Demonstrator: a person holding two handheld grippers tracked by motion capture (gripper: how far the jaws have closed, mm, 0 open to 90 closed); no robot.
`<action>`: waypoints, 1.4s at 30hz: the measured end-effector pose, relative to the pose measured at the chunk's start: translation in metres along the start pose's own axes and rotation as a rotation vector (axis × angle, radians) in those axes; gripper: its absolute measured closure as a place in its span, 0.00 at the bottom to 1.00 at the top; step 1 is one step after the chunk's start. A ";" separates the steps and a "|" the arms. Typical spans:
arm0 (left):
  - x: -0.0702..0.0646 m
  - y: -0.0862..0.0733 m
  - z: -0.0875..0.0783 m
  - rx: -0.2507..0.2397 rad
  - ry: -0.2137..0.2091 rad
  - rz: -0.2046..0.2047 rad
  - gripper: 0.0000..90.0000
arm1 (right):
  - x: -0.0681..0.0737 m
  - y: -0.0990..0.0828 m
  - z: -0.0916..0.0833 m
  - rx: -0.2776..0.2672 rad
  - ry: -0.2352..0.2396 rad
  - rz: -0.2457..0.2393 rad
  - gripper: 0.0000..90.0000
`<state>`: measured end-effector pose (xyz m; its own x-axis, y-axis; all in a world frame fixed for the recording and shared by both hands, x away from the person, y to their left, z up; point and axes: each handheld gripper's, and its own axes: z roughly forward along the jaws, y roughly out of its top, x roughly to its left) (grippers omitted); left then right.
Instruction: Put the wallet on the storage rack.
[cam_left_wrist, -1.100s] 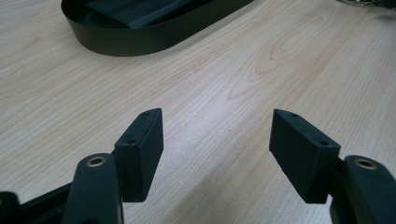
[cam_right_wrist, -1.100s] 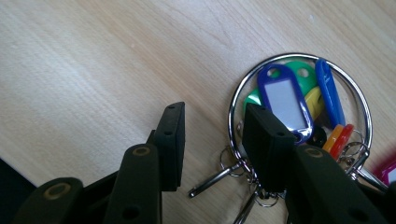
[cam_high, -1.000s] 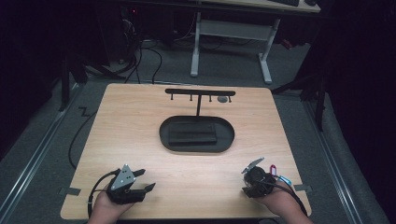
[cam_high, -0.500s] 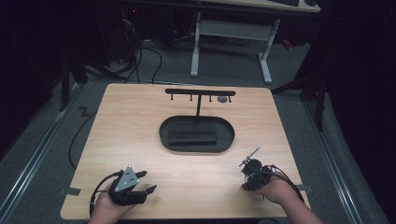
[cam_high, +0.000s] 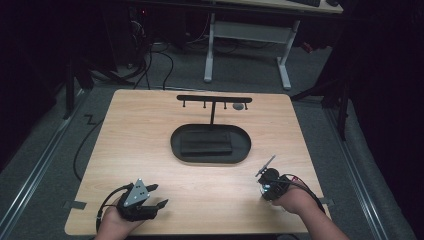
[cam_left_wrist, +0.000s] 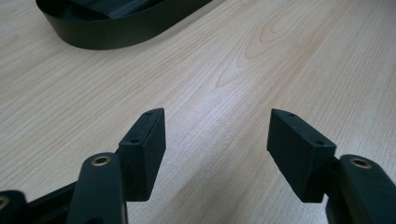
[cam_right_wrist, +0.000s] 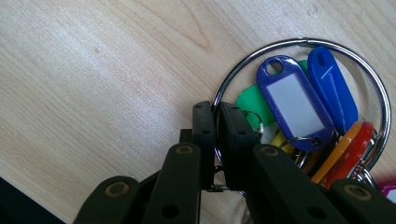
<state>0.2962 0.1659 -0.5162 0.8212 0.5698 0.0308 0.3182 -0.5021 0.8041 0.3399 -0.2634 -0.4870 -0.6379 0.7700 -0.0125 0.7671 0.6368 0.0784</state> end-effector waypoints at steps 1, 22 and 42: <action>0.000 0.000 0.000 0.003 -0.002 0.001 0.42 | 0.000 0.000 0.000 -0.003 -0.003 -0.013 0.96; -0.001 -0.001 0.003 0.019 -0.006 0.012 0.42 | 0.011 -0.006 -0.072 -0.068 -0.162 -0.154 0.97; -0.002 -0.001 0.004 0.026 -0.007 0.016 0.42 | 0.008 -0.015 -0.121 -0.095 -0.181 -0.149 0.98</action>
<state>0.2964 0.1630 -0.5194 0.8295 0.5572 0.0388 0.3176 -0.5277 0.7878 0.3147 -0.2715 -0.3676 -0.7145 0.6679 -0.2084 0.6499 0.7439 0.1558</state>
